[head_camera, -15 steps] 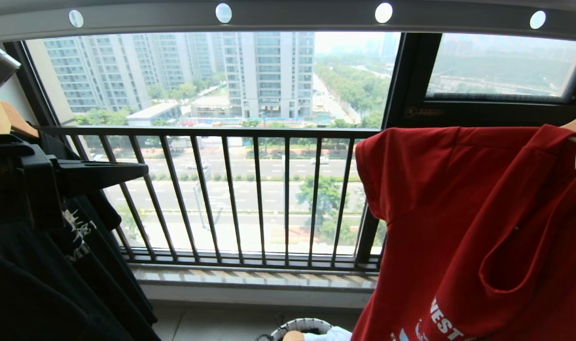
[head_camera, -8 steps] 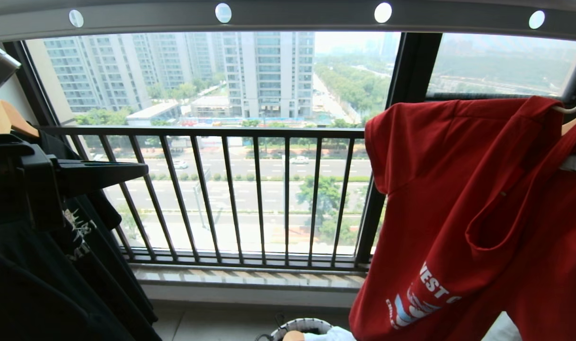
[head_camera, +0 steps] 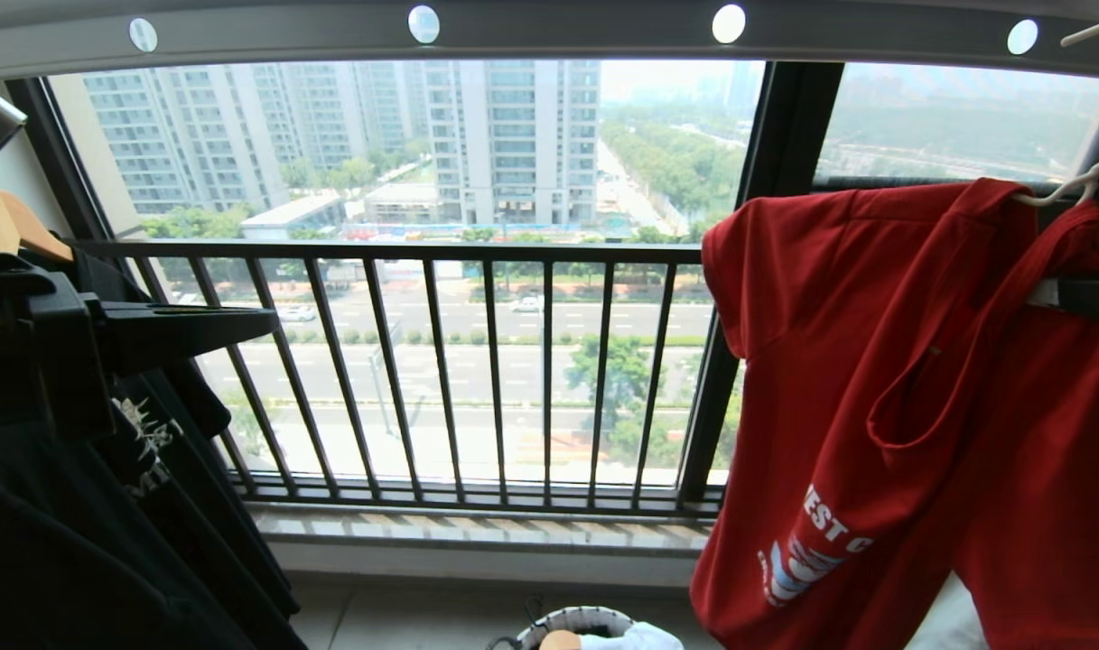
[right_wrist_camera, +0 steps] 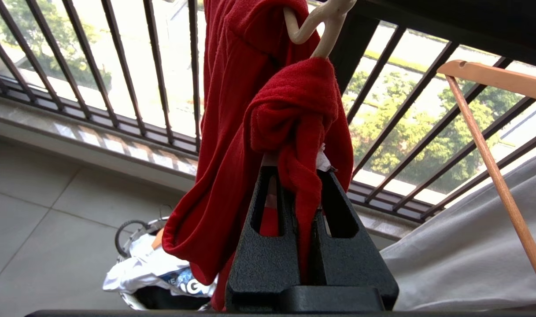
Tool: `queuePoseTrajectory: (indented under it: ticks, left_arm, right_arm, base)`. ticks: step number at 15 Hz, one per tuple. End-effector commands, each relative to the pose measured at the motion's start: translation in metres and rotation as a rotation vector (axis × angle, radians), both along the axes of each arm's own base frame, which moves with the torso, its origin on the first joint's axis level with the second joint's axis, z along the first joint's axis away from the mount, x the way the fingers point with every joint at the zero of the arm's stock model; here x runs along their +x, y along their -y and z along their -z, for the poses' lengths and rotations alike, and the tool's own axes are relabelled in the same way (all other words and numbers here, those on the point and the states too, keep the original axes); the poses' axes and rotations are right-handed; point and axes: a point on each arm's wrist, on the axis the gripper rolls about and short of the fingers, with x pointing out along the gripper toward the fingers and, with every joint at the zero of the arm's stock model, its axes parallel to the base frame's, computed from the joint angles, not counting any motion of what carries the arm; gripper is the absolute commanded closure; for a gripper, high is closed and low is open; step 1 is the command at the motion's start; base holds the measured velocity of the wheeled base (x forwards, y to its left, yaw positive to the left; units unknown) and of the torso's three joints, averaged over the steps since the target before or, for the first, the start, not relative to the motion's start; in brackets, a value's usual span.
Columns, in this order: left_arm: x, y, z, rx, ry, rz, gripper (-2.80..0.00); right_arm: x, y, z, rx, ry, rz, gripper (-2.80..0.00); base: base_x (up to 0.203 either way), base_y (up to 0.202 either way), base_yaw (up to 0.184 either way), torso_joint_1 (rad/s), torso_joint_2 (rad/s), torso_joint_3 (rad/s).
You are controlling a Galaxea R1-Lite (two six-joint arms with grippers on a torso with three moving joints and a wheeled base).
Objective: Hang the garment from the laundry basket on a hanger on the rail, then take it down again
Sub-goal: Hang the clothes rack on the clothesline
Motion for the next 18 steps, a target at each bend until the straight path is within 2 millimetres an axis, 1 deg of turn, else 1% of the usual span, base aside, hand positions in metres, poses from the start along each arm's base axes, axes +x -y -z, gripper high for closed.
queuePoseTrajectory:
  ticks: [1,3,6,10,14,18]
  left_arm:
    - [-0.003,0.000,-0.001,-0.002,0.008,0.004,0.00]
    - [-0.004,-0.001,-0.001,-0.001,0.012,0.004,0.00]
    - [-0.009,-0.001,-0.004,-0.005,0.026,0.004,0.00]
    - [-0.009,-0.001,-0.003,-0.005,0.025,0.006,0.00]
    - [-0.009,-0.001,-0.003,-0.004,0.025,0.004,0.00]
    - [-0.010,-0.002,-0.004,-0.004,0.030,0.004,0.00]
  right_arm:
    - [0.006,-0.001,0.000,-0.009,-0.009,0.027,0.00]
    - [0.010,0.001,-0.001,-0.011,-0.011,0.058,0.00]
    - [0.011,0.001,-0.002,-0.006,-0.003,0.060,0.00]
    - [0.024,0.000,-0.007,0.002,0.037,0.092,0.00]
    - [0.032,0.000,-0.008,0.000,0.031,0.104,0.00]
    - [0.048,0.003,-0.006,-0.007,0.008,0.147,0.00]
  base:
    - [0.000,0.000,0.000,0.000,0.00,0.000]
    - [0.000,0.000,0.000,0.000,0.00,0.000]
    - [0.000,0.000,0.000,0.000,0.00,0.000]
    - [0.000,0.000,0.000,0.000,0.00,0.000]
    - [0.000,0.000,0.000,0.000,0.00,0.000]
    - [0.000,0.000,0.000,0.000,0.00,0.000]
